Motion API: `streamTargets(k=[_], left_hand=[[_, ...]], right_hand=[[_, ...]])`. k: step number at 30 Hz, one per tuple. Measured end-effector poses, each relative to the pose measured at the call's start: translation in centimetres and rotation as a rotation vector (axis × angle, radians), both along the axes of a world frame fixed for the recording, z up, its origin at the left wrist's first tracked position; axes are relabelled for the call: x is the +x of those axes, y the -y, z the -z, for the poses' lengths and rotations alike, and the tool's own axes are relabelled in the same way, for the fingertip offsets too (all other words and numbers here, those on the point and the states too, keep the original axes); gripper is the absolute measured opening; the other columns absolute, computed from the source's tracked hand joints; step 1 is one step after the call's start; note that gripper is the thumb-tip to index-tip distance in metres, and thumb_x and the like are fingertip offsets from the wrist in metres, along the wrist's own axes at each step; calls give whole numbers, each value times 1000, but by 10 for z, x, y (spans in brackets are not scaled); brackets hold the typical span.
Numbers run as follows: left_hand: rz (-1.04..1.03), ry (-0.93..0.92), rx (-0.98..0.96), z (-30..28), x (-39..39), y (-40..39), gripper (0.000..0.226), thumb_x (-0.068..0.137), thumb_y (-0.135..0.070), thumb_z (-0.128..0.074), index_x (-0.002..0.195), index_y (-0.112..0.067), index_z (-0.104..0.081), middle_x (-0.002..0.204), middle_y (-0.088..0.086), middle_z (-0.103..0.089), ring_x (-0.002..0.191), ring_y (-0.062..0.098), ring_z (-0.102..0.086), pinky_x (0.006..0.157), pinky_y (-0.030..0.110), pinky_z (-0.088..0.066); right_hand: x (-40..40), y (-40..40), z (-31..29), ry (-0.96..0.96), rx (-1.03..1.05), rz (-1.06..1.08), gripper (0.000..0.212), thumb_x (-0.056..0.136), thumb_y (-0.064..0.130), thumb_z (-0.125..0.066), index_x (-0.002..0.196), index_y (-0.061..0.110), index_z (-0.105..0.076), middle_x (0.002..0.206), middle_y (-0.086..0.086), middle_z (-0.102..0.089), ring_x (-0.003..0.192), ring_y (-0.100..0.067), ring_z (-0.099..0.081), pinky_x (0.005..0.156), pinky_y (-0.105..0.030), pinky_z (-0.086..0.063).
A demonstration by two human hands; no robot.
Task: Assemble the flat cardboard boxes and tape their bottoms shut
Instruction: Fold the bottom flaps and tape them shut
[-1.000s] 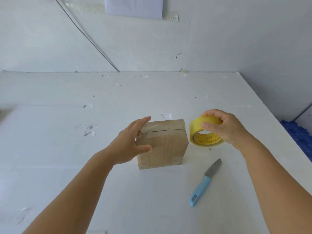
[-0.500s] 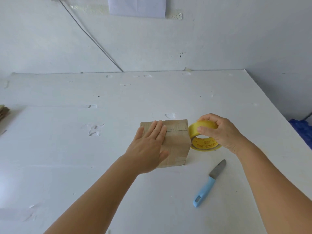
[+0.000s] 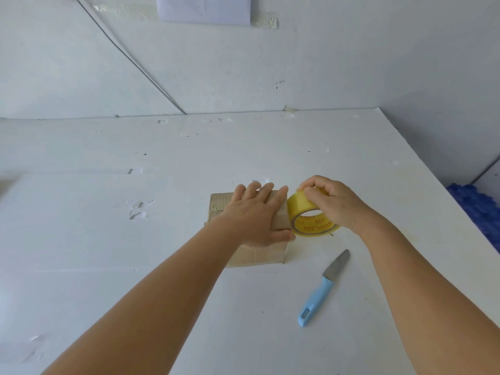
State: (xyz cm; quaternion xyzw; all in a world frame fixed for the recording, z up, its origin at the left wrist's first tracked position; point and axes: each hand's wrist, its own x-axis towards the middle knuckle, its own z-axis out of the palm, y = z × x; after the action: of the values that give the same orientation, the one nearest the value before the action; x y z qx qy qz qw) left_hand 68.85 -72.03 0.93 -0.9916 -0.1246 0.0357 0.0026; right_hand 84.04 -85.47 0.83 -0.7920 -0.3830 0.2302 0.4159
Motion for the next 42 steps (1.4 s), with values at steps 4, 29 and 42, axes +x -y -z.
streamTargets(k=[4, 29, 42], left_hand=[[53, 35, 17, 6, -8, -8, 91, 79, -78, -29, 149, -31, 6, 150, 4, -21, 135, 26, -21, 108, 42, -15], [7, 28, -327, -13, 26, -21, 29, 90, -45, -46, 115, -32, -48, 122, -9, -40, 118, 14, -35, 99, 36, -20], [235, -397, -726, -41, 71, -28, 61, 80, -6, -62, 130, -37, -45, 116, -21, -64, 60, -12, -51, 67, 15, -38]], right_hand=[[8, 14, 14, -141, -46, 30, 16, 89, 43, -51, 90, 37, -66, 93, 4, -66, 90, -14, -60, 80, -31, -46], [9, 19, 35, 138, -239, 216, 27, 82, 54, -58, 73, 28, -58, 67, 8, -55, 63, -9, -51, 54, -27, -31], [8, 29, 40, 65, -169, 228, 30, 89, 51, -51, 74, 27, -60, 63, 6, -52, 61, -12, -49, 58, -27, -36]])
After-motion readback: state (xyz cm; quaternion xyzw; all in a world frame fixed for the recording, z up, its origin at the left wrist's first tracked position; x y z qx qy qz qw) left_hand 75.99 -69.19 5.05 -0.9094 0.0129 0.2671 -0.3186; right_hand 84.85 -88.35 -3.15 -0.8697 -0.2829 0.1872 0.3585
